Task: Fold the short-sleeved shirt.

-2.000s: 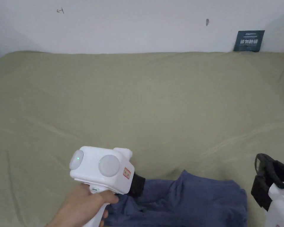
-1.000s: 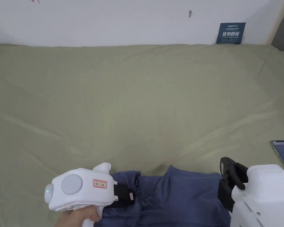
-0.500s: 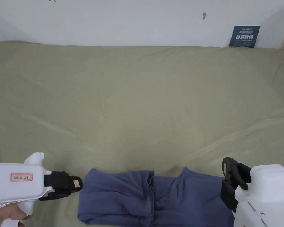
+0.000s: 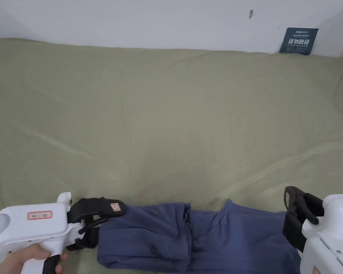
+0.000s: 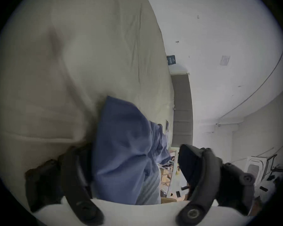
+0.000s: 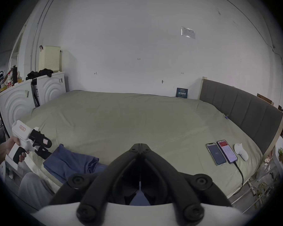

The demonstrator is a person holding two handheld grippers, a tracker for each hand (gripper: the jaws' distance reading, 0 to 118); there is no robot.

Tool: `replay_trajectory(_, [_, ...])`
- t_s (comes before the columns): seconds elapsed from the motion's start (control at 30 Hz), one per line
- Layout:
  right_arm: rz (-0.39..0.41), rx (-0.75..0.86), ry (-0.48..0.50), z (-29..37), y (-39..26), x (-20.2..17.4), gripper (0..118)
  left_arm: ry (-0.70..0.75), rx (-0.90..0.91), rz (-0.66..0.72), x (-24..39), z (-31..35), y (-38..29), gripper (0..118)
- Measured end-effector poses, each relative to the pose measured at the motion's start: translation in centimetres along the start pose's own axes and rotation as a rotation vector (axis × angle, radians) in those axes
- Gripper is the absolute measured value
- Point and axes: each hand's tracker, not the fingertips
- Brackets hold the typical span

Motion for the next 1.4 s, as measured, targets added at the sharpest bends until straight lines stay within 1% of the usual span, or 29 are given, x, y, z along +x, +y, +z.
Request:
replay_trajectory(0.03, [-0.005, -0.001, -0.002, 0.0, 0.0, 0.1, 3, -0.012, -0.007, -0.023, 0.2, -0.6, -0.1, 76])
replay_trajectory(0.07, [-0.010, -0.001, -0.004, 0.0, 0.0, 0.2, 3, -0.011, -0.019, -0.024, 0.3, -1.4, -0.4, 50])
replay_trajectory(0.1, [-0.016, 0.000, -0.005, 0.1, 0.0, 0.3, 3, 0.027, -0.051, -0.016, 0.4, -2.2, -0.7, 27])
replay_trajectory(0.13, [-0.020, 0.001, -0.005, 0.1, 0.0, 0.5, 3, 0.066, -0.066, -0.014, 0.3, -3.0, -1.0, 16])
replay_trajectory(0.2, [-0.022, 0.000, -0.007, 0.2, 0.0, 0.7, 3, 0.150, -0.056, -0.013, -0.2, -3.5, -1.0, 15])
replay_trajectory(0.27, [-0.019, 0.001, -0.005, 0.3, 0.0, 1.0, 3, 0.071, -0.036, 0.012, 0.1, -2.5, -1.0, 14])
replay_trajectory(0.3, [-0.016, 0.002, -0.007, 0.4, 0.0, 1.1, 3, 0.086, -0.031, 0.003, -0.6, -2.1, -0.3, 13])
replay_trajectory(0.37, [-0.016, 0.008, -0.005, 0.5, 0.2, 1.4, 3, 0.130, -0.007, -0.031, 0.2, -1.0, -0.3, 11])
replay_trajectory(0.5, [-0.023, 0.026, -0.004, 0.5, 0.6, 1.7, 3, 0.146, 0.084, -0.011, 2.1, 2.2, -0.6, 10])
replay_trajectory(0.57, [-0.025, 0.034, 0.000, 0.4, 0.9, 1.8, 3, 0.193, 0.106, -0.084, 3.6, 4.6, -0.9, 10])
replay_trajectory(0.73, [-0.013, 0.051, 0.020, 0.0, 1.3, 1.8, 3, 0.341, 0.211, -0.151, 6.9, 11.2, -1.4, 10])
replay_trajectory(0.87, [-0.006, 0.063, 0.041, -0.2, 1.6, 1.3, 3, 0.478, 0.281, -0.216, 10.0, 13.4, -1.5, 10])
replay_trajectory(1.0, [0.001, 0.067, 0.057, -0.2, 1.6, 1.0, 3, 0.592, 0.226, -0.320, 13.6, 10.9, -2.3, 10])
replay_trajectory(1.1, [0.004, 0.062, 0.064, 0.2, 1.5, 0.8, 3, 0.651, 0.166, -0.395, 16.2, 7.7, -3.3, 10])
replay_trajectory(1.13, [0.004, 0.061, 0.065, 0.3, 1.3, 0.9, 3, 0.703, 0.151, -0.421, 17.1, 6.4, -3.7, 10])
replay_trajectory(1.2, [0.004, 0.059, 0.068, 0.6, 1.2, 1.0, 3, 0.763, 0.111, -0.471, 18.7, 3.7, -4.5, 10])
replay_trajectory(1.4, [0.001, 0.049, 0.058, 1.0, 0.7, 1.8, 3, 0.847, -0.002, -0.627, 21.3, -3.9, -7.1, 10])
